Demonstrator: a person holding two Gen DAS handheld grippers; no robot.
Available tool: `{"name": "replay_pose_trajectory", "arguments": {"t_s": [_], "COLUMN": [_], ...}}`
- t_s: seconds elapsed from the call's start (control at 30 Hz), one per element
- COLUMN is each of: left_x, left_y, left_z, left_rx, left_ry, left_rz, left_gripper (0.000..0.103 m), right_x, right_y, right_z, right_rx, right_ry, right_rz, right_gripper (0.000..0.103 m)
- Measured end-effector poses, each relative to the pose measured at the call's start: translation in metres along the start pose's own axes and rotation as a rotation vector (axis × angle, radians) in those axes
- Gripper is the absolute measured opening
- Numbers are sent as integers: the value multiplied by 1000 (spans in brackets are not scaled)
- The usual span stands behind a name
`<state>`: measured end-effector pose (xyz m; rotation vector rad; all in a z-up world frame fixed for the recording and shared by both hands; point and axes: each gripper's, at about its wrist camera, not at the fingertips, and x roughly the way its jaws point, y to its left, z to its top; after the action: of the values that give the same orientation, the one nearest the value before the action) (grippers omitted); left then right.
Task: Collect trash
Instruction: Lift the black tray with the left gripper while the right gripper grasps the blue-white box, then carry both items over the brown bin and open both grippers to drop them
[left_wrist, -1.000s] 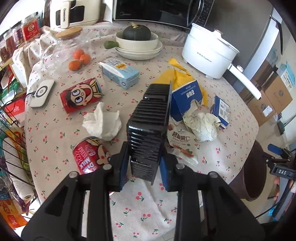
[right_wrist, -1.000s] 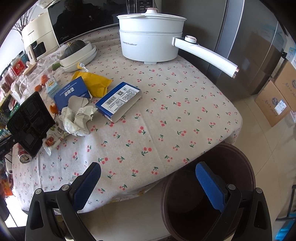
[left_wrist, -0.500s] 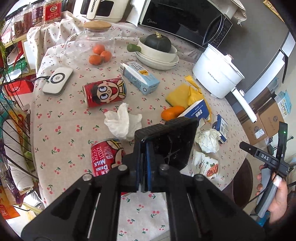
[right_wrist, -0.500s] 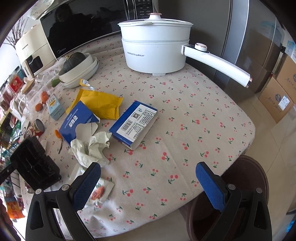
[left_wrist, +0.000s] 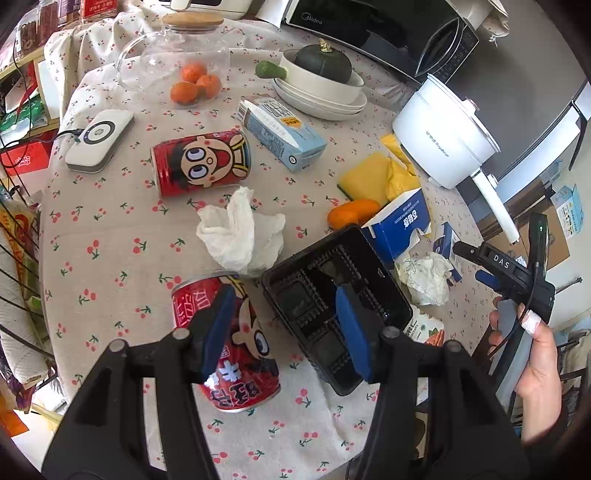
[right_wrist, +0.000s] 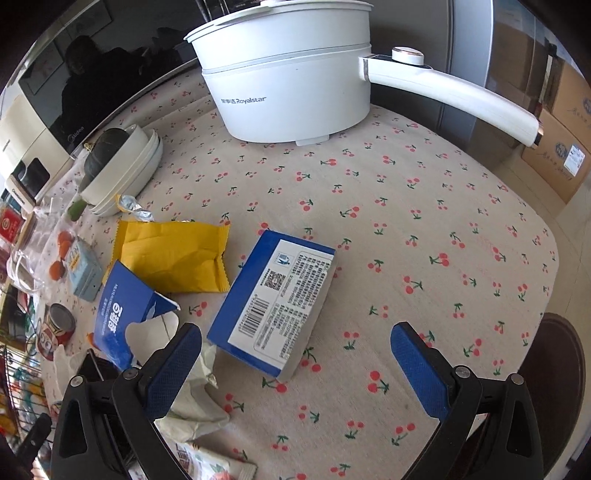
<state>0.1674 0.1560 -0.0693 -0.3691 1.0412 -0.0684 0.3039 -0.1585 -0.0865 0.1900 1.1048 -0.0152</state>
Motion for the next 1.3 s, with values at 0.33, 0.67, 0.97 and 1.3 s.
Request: {"name": "replay_pose_trajectory", "arguments": {"t_s": [0.33, 0.67, 0.97, 1.3], "left_x": [26, 73, 52, 4], "left_y": [-47, -64, -65, -80], "left_z": [1, -10, -3, -10], "left_rx": [215, 235, 207, 205], "left_ry": [62, 204, 135, 15], "left_rz": [-8, 56, 62, -11], "left_gripper": [67, 40, 39, 39], "right_x": [35, 16, -54, -142], "right_y": [10, -17, -46, -95], "right_z": [11, 13, 4, -33], "right_rx": [-35, -34, -42, -36], "right_ry": [12, 14, -47, -129], "right_rz": [-75, -16, 39, 87], "right_gripper": [86, 60, 60, 60]}}
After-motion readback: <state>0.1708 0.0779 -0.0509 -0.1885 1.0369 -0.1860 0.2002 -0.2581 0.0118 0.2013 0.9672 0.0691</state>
